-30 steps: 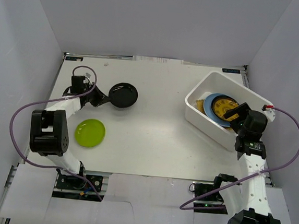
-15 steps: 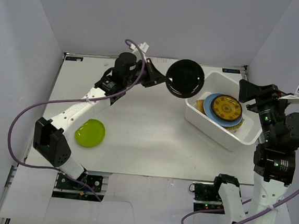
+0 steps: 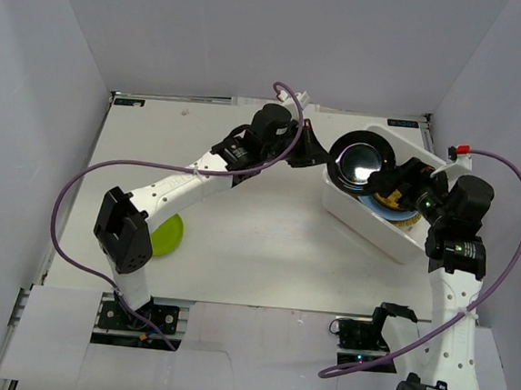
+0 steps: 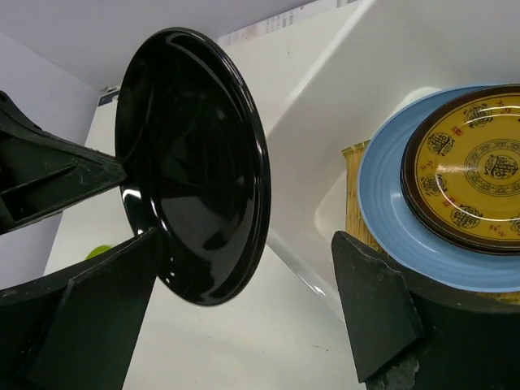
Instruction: Place the plates into the plastic bin on the countertop
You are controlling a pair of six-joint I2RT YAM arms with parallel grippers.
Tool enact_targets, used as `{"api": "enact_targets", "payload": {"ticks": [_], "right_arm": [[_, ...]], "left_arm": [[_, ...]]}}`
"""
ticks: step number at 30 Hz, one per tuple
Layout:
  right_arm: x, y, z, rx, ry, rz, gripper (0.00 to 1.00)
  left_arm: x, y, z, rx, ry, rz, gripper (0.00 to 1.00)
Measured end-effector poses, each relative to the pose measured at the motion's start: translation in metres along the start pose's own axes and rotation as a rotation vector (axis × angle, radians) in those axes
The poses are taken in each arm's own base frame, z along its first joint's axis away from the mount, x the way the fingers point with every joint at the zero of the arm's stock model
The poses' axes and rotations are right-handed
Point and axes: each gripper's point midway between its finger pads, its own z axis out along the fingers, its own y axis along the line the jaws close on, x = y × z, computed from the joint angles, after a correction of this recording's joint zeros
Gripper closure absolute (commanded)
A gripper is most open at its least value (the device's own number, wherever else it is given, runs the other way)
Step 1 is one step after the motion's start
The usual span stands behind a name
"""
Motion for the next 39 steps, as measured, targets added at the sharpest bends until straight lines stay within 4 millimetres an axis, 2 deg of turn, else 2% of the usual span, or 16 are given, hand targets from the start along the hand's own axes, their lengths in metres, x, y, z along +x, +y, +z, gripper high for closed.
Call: {"api": "enact_targets", "payload": {"ticks": [3,5,7,8,10,11,13,16,20,23,27,29,32,33,35,39], "right_arm": [[0.007,-0.002,0.002,-0.014,0.009,0.002,0.32],[0.011,-0.002,0.005,-0.033,0.011,0.001,0.65],[0.016,-0.003,0.008,-0.043,0.019,0.018,0.86],[0.017,-0.003,0.009,-0.045,0.02,0.028,0.92],[0.013,0.001,0.009,-0.058,0.002,0.054,0.92],[0.011,0.002,0.009,-0.062,-0.006,0.047,0.92],[0.008,-0.002,0.01,-0.041,-0.022,0.048,0.92],[0.005,-0.014,0.015,0.015,-0.037,0.058,0.92],[0.007,-0.044,0.027,0.139,-0.044,0.083,0.92],[0.021,-0.077,0.033,0.265,-0.037,0.109,0.92],[0.047,-0.122,0.034,0.44,-0.001,0.143,0.92],[0.056,-0.139,0.033,0.512,0.01,0.15,0.85],[0.058,-0.157,0.026,0.602,-0.005,0.14,0.1],[0.055,-0.16,0.024,0.618,-0.021,0.132,0.03],[0.047,-0.16,0.018,0.635,-0.05,0.107,0.04],[0.023,-0.137,0.017,0.557,-0.098,0.083,0.03]], "left_arm": [[0.004,-0.01,0.0,0.032,0.011,0.008,1.0],[0.006,-0.011,0.0,0.042,0.02,0.011,1.0],[0.007,-0.012,-0.001,0.051,0.027,0.015,1.0],[0.008,-0.012,-0.003,0.051,0.029,0.021,0.91],[0.014,-0.005,-0.006,0.035,0.041,0.039,0.61],[0.017,-0.001,-0.008,0.027,0.05,0.05,0.24],[0.021,0.005,-0.017,0.002,0.055,0.077,0.02],[0.023,0.015,-0.05,-0.065,0.042,0.137,0.02],[0.015,0.021,-0.123,-0.142,-0.056,0.232,0.02],[0.01,0.026,-0.187,-0.186,-0.17,0.282,0.02],[0.018,0.043,-0.25,-0.235,-0.277,0.31,0.02],[0.025,0.055,-0.271,-0.264,-0.307,0.311,0.02],[0.036,0.073,-0.289,-0.311,-0.328,0.307,0.02],[0.038,0.078,-0.293,-0.327,-0.332,0.306,0.02],[0.039,0.084,-0.3,-0.353,-0.344,0.306,0.02],[0.032,0.084,-0.31,-0.374,-0.387,0.312,0.02]]}}
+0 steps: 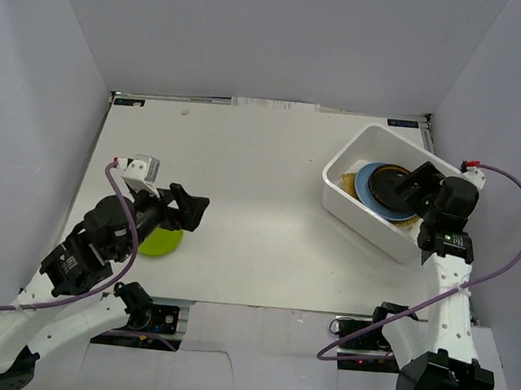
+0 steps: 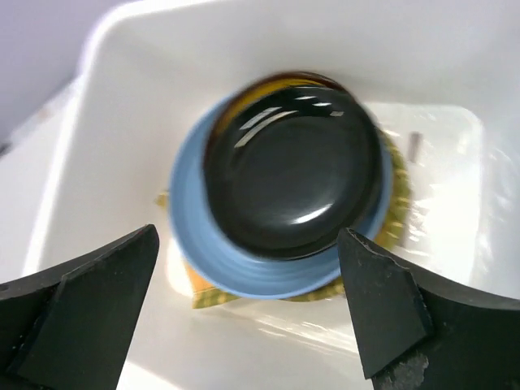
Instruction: Place the plates into the plastic bin on the countertop
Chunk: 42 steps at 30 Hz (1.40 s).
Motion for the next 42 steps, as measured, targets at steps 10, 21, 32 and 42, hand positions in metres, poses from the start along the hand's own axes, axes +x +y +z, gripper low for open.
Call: {"api": "enact_targets", "payload": {"ticks": [10,21,32,42], "right_arm": [[0.138,0.231,-0.108,-0.756,0.312,-0.243,0.29],[0.389,0.356,-0.145,-0.909,0.696,-0.431,0.43],[0.472,0.406,-0.125,-0.938,0.838,-0.296,0.84],[0.424,0.395,-0.107,-0.878,0.726,-0.242,0.92]], "left_arm": [[-0.057,0.006,-0.023,-0.037,-0.214,-0.055,0.02],[-0.1,0.034,-0.065,-0.106,-0.466,-0.175,0.02],[-0.047,0.052,-0.023,-0.211,-0.354,-0.112,0.02],[-0.04,0.061,-0.017,-0.241,-0.348,-0.099,0.02]]}}
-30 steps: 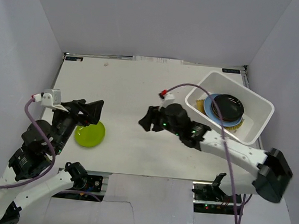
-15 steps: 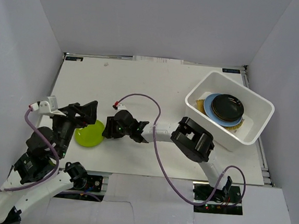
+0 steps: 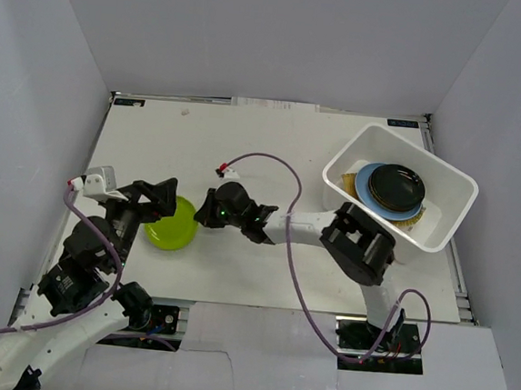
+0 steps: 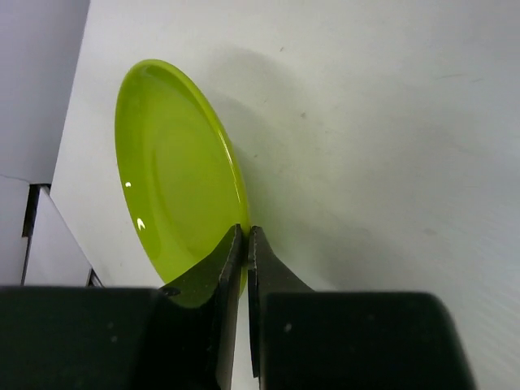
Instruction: Place the plates into the plastic bin on the countertop
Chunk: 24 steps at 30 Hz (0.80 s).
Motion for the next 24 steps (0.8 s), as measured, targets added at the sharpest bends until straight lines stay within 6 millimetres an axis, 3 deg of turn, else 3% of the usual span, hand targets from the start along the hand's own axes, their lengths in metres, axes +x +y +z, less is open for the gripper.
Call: {"api": "enact_targets", "payload": {"ticks": [3,6,9,11,14,17,20,24], "right_arm": [[-0.059,-0.012,-0.056,0.058,-0.127,-0.047,0.92],[-0.146,-0.029,-0.141,0.125,-0.342,-0.069,0.92],[-0.23,-0.065,-0.258,0.223,-0.631,-0.048,0.92],[-0.264,-0.101,-0.34,0.342,-0.82,-0.021,0.92],[-0.268,-0.151,-0.434,0.543,-0.983,0.012,0.92],[-0.244,-0.199,-0.487,0.731,-1.035,0.066,0.92],[-0.215,-0.242,-0.509,0.874,-1.009,0.138,0.92],[-0.174,-0.291,-0.506,0.988,-0.91,0.24,0.92]], "left_arm": [[-0.007,-0.001,-0.003,0.018,-0.024,-0.018,0.02],[-0.01,-0.004,-0.004,0.04,-0.033,-0.024,0.02],[-0.004,-0.012,-0.001,0.08,-0.004,-0.016,0.02],[0.004,-0.019,0.003,0.105,0.029,-0.007,0.02],[0.021,-0.026,0.012,0.126,0.094,0.017,0.02],[0.036,-0.031,0.019,0.147,0.153,0.032,0.02],[0.042,-0.034,0.021,0.165,0.183,0.035,0.02],[0.048,-0.038,0.022,0.185,0.208,0.038,0.02]]}}
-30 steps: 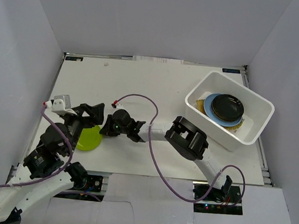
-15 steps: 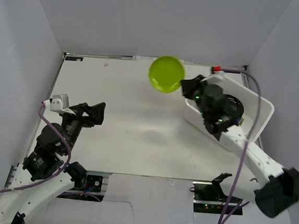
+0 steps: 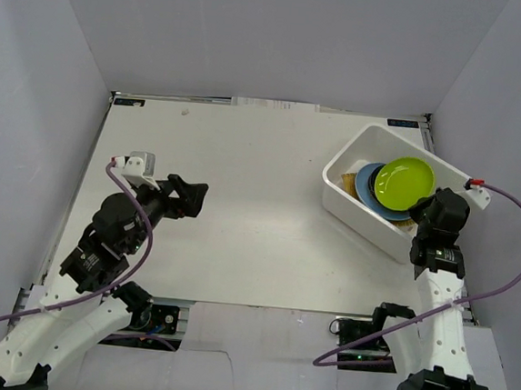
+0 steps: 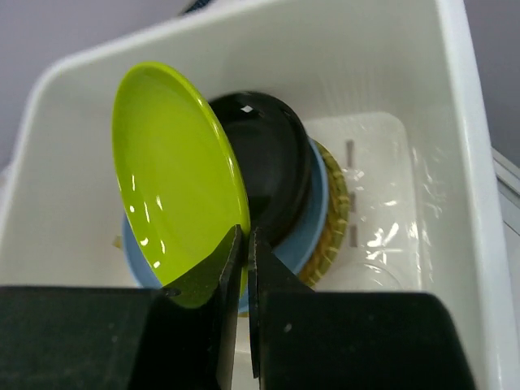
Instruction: Place the plates into the plastic bin on the countertop
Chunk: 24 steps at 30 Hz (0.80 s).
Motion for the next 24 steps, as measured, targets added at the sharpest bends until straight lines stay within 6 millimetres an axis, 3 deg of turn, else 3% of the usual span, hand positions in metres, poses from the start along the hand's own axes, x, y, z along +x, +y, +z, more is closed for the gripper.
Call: {"api": "enact_targets", "payload": {"ticks": [5,8,9,11,12,13,15,18,20,22,24], "right_arm": [[0.04,-0.037,0.016,0.112,0.122,0.001,0.92],[0.049,-0.043,0.025,0.13,0.147,0.016,0.7],[0.052,-0.045,0.028,0.137,0.157,0.022,0.5],[0.054,-0.045,0.031,0.13,0.168,0.026,0.34],[0.054,-0.044,0.031,0.124,0.169,0.028,0.19],[0.053,-0.042,0.031,0.116,0.167,0.031,0.14],[0.044,-0.035,0.027,0.091,0.152,0.031,0.06],[0.013,-0.014,0.013,0.02,0.097,0.037,0.0],[-0.017,0.009,0.0,-0.067,0.037,0.05,0.1],[-0.044,0.035,-0.021,-0.188,-0.022,0.063,0.1],[-0.058,0.063,-0.046,-0.341,-0.05,0.072,0.1]], "left_arm": [[0.026,-0.001,0.017,-0.001,0.107,0.022,0.02],[0.04,0.001,0.022,-0.008,0.163,0.033,0.02],[0.042,0.001,0.021,-0.007,0.17,0.034,0.02],[0.041,0.0,0.021,-0.003,0.166,0.033,0.02],[0.04,0.0,0.02,0.0,0.162,0.032,0.02],[0.039,-0.001,0.019,0.003,0.16,0.031,0.02],[0.039,-0.001,0.019,0.004,0.158,0.03,0.02],[0.039,-0.002,0.02,0.007,0.162,0.03,0.02],[0.04,-0.002,0.02,0.009,0.164,0.031,0.02],[0.04,-0.003,0.02,0.012,0.165,0.03,0.02],[0.04,-0.003,0.02,0.015,0.166,0.031,0.02]]}}
